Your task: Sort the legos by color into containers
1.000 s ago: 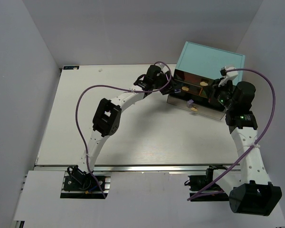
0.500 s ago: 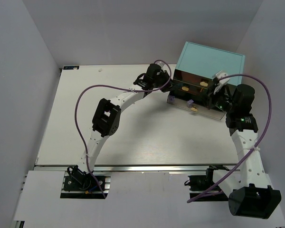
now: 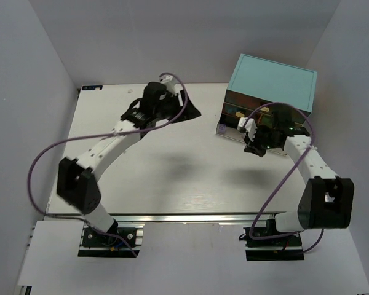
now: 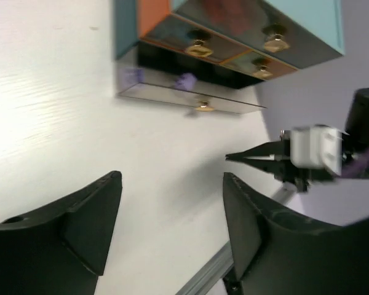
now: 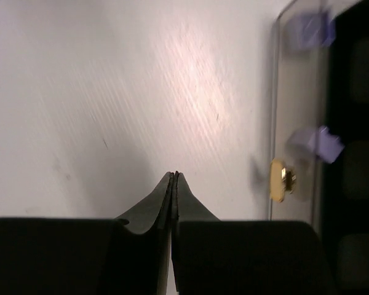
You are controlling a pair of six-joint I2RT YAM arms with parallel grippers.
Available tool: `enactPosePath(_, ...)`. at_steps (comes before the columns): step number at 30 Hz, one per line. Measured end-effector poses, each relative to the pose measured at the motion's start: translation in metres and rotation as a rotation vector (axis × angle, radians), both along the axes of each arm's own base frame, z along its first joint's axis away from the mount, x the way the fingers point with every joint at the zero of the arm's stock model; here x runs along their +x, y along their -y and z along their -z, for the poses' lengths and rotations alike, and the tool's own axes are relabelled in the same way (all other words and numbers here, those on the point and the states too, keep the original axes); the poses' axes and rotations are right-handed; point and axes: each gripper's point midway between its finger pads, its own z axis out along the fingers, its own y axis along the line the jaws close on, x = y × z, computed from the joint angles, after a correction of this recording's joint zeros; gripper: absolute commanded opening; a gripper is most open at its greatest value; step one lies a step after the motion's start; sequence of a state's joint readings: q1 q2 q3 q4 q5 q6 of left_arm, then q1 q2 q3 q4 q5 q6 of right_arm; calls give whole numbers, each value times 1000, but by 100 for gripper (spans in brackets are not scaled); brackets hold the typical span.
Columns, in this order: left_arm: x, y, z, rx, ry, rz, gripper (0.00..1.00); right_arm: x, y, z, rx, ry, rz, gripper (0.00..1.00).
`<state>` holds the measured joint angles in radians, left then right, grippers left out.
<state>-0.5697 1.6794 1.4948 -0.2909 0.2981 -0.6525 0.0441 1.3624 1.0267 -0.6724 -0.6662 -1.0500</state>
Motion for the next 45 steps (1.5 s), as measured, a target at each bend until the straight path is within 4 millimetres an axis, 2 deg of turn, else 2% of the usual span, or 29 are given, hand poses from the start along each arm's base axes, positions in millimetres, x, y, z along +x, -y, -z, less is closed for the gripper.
enactPosePath(2,-15,-32,-6,40,41,-56,85,4,8,26,-91,-51,16,0)
enactPosePath(5,-40,-68,3,104,52,-122,89,15,19,46,-203,-57,43,0)
enactPosePath(9,-66,-98,33,180,9,-180,92,37,32,60,-329,-15,109,0)
enactPosePath(12,-77,-113,51,222,-25,-215,92,59,43,70,-406,24,191,0)
enactPosePath(16,-81,-122,61,247,-45,-250,92,85,58,76,-470,105,313,0)
enactPosePath(26,-78,-129,63,271,-46,-288,92,128,84,87,-570,243,500,0)
enactPosePath(33,-76,-131,66,281,-48,-300,93,135,96,97,-628,248,552,0)
enactPosePath(37,-76,-132,66,284,-47,-303,93,132,89,98,-594,209,524,0)
enactPosePath(38,-76,-132,66,284,-47,-304,94,129,82,97,-562,187,499,9)
enactPosePath(39,-76,-132,66,284,-46,-305,94,124,71,95,-513,142,459,39)
enactPosePath(40,-76,-132,65,284,-46,-306,95,118,60,89,-463,90,429,57)
enactPosePath(41,-76,-133,65,283,-45,-307,97,114,48,78,-402,50,399,85)
enactPosePath(42,-76,-133,65,283,-43,-308,97,110,33,64,-325,17,368,89)
enactPosePath(45,-77,-134,66,286,-44,-310,98,93,-14,8,-65,-50,290,89)
